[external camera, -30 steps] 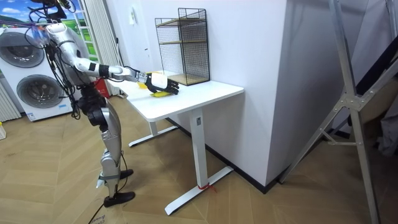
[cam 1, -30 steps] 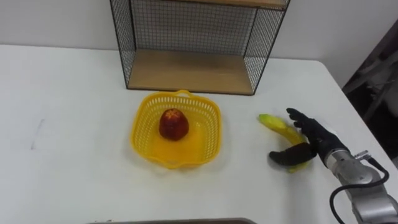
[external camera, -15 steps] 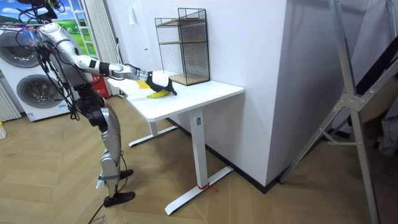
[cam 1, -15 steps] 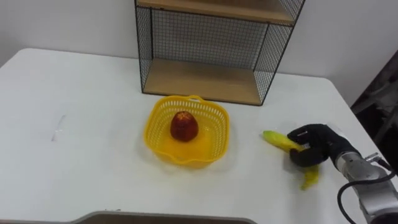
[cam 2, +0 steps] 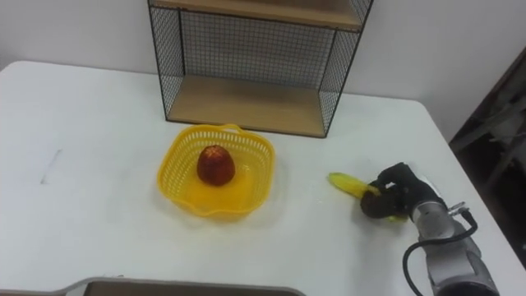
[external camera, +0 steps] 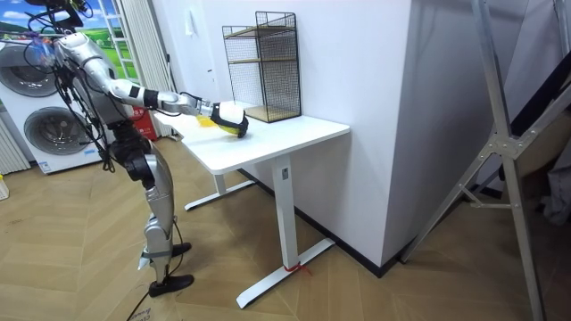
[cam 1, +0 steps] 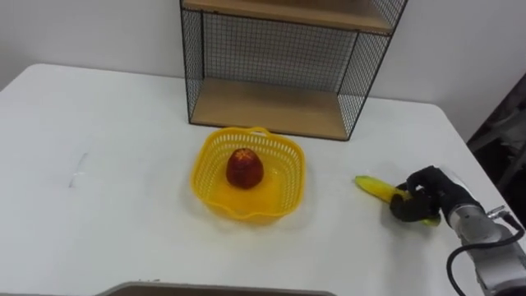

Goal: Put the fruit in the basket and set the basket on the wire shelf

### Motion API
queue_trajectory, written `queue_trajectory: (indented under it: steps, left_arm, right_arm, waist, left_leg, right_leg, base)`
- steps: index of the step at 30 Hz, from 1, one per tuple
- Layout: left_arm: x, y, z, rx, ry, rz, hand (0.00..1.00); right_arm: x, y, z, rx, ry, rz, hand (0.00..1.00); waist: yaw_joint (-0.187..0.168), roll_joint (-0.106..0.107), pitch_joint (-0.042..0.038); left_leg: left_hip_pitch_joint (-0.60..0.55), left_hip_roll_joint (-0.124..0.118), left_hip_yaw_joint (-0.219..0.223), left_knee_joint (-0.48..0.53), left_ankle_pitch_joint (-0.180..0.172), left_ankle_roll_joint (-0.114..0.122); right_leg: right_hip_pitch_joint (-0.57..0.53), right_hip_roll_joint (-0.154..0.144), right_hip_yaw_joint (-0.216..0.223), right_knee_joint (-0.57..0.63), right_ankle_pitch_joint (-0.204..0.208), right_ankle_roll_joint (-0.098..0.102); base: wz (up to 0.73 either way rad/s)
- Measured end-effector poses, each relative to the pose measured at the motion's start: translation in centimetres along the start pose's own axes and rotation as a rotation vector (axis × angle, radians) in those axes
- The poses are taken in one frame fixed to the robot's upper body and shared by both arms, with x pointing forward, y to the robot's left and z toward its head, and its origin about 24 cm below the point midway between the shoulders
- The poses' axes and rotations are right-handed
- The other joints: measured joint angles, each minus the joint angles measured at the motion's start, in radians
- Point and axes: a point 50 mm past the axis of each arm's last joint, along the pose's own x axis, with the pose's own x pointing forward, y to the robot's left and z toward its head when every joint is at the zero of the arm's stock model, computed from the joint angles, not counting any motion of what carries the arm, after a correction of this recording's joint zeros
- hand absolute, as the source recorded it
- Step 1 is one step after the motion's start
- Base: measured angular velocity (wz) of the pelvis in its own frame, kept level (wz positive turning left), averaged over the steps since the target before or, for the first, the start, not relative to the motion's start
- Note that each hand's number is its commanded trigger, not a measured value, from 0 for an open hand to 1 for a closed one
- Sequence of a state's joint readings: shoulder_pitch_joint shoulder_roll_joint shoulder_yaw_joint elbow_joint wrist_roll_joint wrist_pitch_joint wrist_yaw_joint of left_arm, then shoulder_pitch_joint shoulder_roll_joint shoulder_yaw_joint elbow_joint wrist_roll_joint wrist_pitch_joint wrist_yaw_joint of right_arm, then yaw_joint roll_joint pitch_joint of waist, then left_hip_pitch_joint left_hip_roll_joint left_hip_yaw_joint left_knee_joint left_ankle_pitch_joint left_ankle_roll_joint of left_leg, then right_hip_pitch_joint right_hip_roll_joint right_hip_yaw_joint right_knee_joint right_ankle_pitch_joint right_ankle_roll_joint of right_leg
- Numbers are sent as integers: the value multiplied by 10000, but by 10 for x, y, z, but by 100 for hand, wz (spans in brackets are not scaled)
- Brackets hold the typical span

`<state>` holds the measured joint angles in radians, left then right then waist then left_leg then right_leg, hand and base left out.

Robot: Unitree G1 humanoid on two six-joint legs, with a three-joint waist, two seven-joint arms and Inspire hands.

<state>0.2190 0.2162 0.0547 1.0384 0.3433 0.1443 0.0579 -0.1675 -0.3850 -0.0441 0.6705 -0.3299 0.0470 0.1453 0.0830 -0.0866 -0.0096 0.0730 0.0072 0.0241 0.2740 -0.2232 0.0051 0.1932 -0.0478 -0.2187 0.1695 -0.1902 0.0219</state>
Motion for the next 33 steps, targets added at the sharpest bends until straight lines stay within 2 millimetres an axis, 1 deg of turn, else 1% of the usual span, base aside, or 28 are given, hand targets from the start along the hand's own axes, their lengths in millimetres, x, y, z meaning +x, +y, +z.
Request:
queue_trajectory:
  steps: [3,4,5,7,8,10,12,15,19,22,27,33]
  left_arm:
    - [1,0,6,18,-138,-12,0]
    - [1,-1,8,18,-199,-38,0]
    - [1,-2,8,11,-217,-54,0]
    - [1,-3,9,-5,-266,-75,0]
    - [0,-3,9,-9,-264,-76,0]
    - [0,-4,11,40,-355,-96,0]
    - [0,-3,14,17,-519,-47,0]
    - [0,-3,15,8,-610,-39,0]
    - [-1,-6,8,53,-428,-93,0]
    - [-2,-9,2,64,-290,-125,0]
    - [-2,-13,1,27,-224,-243,0]
    - [-2,-13,5,6,-360,-308,0]
  right_arm:
    - [-5,1,6,440,-373,87,100]
    - [-7,1,10,447,-567,178,100]
    - [-9,1,12,470,-676,231,100]
    - [-14,4,17,836,-1084,482,100]
    - [-16,8,22,1142,-1398,723,100]
    - [-20,14,39,1910,-2213,1150,100]
    - [-23,14,52,2496,-2868,1355,100]
    - [-29,11,68,3217,-3729,1521,100]
    - [-37,8,88,4129,-4772,1804,100]
    - [-44,8,103,4258,-5494,1808,100]
    - [-54,11,120,4696,-6369,1905,100]
    - [-64,9,135,4056,-7124,1910,100]
  waist:
    - [-8,69,-13]
    - [10,120,4]
    - [13,147,6]
    - [14,189,35]
    - [13,190,40]
    - [-7,244,83]
    - [-21,289,114]
    - [20,311,112]
    - [26,297,104]
    - [-3,301,105]
    - [35,294,100]
    - [66,271,88]
  left_leg:
    - [-89,21,104,-9,0,0]
    - [-121,36,193,-17,-1,2]
    - [-140,37,226,-24,-2,4]
    - [-153,37,284,-65,-2,6]
    - [-167,45,315,-78,-2,6]
    - [-234,48,349,-73,-2,8]
    - [-276,43,346,-74,2,14]
    - [-269,28,295,-84,6,18]
    - [-247,20,292,-83,8,21]
    - [-251,20,297,-168,9,21]
    - [-188,20,312,-218,12,20]
    - [-310,35,366,-172,12,21]
  right_leg:
    - [-131,8,139,23,0,-1]
    - [-200,11,231,43,4,-6]
    - [-205,11,263,45,5,-8]
    - [-291,3,318,52,7,-11]
    - [-366,5,366,72,7,-10]
    - [-393,6,420,77,7,-10]
    - [-424,1,421,77,8,-10]
    - [-395,-6,384,40,8,-9]
    - [-397,-14,365,22,7,-8]
    - [-398,-14,360,15,7,-7]
    - [-360,-11,349,11,6,-7]
    - [-506,1,421,25,10,-10]
  base:
    - [-12]
    - [-20]
    - [-18]
    - [-10]
    - [-10]
    - [-6]
    - [2]
    - [3]
    - [0]
    - [0]
    - [-1]
    - [-2]
